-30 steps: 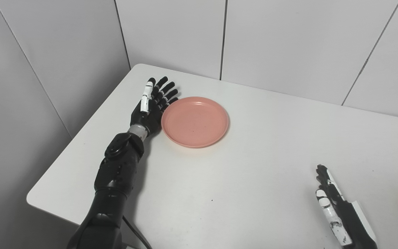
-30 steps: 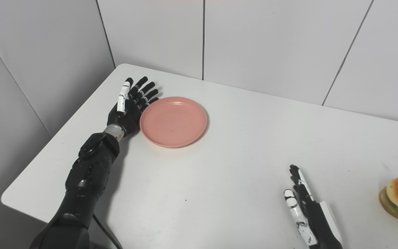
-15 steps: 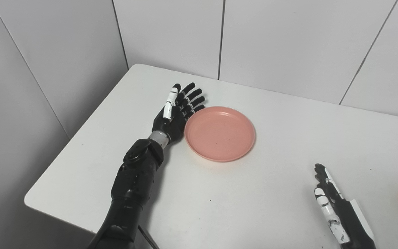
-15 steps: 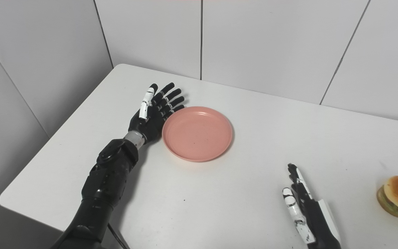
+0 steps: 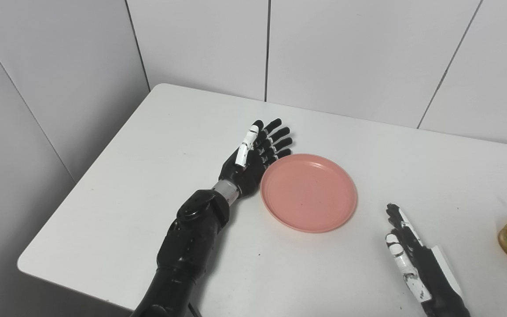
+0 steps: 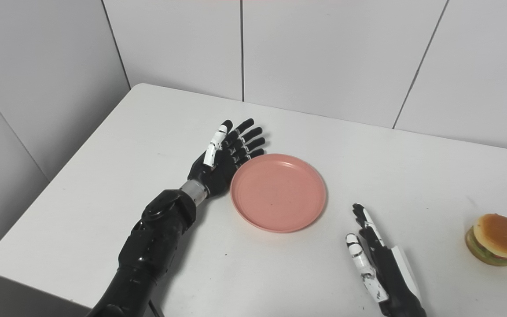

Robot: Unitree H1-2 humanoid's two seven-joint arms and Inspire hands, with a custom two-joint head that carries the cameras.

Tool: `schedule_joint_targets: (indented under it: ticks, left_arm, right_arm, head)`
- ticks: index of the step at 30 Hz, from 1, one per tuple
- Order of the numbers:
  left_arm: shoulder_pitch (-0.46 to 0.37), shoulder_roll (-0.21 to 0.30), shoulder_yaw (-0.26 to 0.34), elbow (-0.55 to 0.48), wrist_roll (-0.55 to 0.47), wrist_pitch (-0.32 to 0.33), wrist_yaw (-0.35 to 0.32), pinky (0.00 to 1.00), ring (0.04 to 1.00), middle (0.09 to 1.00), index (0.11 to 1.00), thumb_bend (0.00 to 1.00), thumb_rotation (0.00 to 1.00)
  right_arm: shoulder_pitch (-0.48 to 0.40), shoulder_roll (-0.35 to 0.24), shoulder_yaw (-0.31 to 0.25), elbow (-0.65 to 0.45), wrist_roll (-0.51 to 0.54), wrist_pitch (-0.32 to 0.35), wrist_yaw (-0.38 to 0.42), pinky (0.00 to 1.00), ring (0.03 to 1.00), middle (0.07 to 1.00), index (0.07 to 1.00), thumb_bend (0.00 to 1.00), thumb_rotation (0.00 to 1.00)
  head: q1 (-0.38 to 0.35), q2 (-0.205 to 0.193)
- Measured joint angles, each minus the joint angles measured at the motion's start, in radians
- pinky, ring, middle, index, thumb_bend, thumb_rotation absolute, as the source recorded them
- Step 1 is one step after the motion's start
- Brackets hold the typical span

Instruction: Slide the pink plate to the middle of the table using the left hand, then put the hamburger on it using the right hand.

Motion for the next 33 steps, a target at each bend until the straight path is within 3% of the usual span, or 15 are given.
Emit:
schedule_joint_targets:
  ticks: [12,28,33]
  left_arm:
    - [0.051,-0.067,-0.049,-0.064,0.003,0.018,-0.001,0.91,0.908,0.919,0.92,0.38,1.0]
    - [0.076,-0.063,-0.066,-0.09,0.009,0.026,-0.01,0.92,0.908,0.912,0.91,0.39,1.0]
    - [0.083,-0.06,-0.063,-0.097,0.007,0.032,-0.013,0.91,0.903,0.907,0.905,0.39,1.0]
  right_arm:
    - [-0.002,0.028,0.006,-0.005,-0.035,0.02,-0.01,0.94,0.966,0.967,0.962,0.22,1.0]
    - [-0.004,0.057,0.005,0.004,-0.076,0.022,-0.058,0.92,0.959,0.962,0.955,0.22,1.0]
    - [-0.003,0.098,-0.032,-0.003,-0.063,0.023,-0.089,0.96,0.969,0.986,0.975,0.25,1.0]
  head:
    - [-0.089,0.028]
    - [-0.195,0.061]
    - [-0.262,0.074]
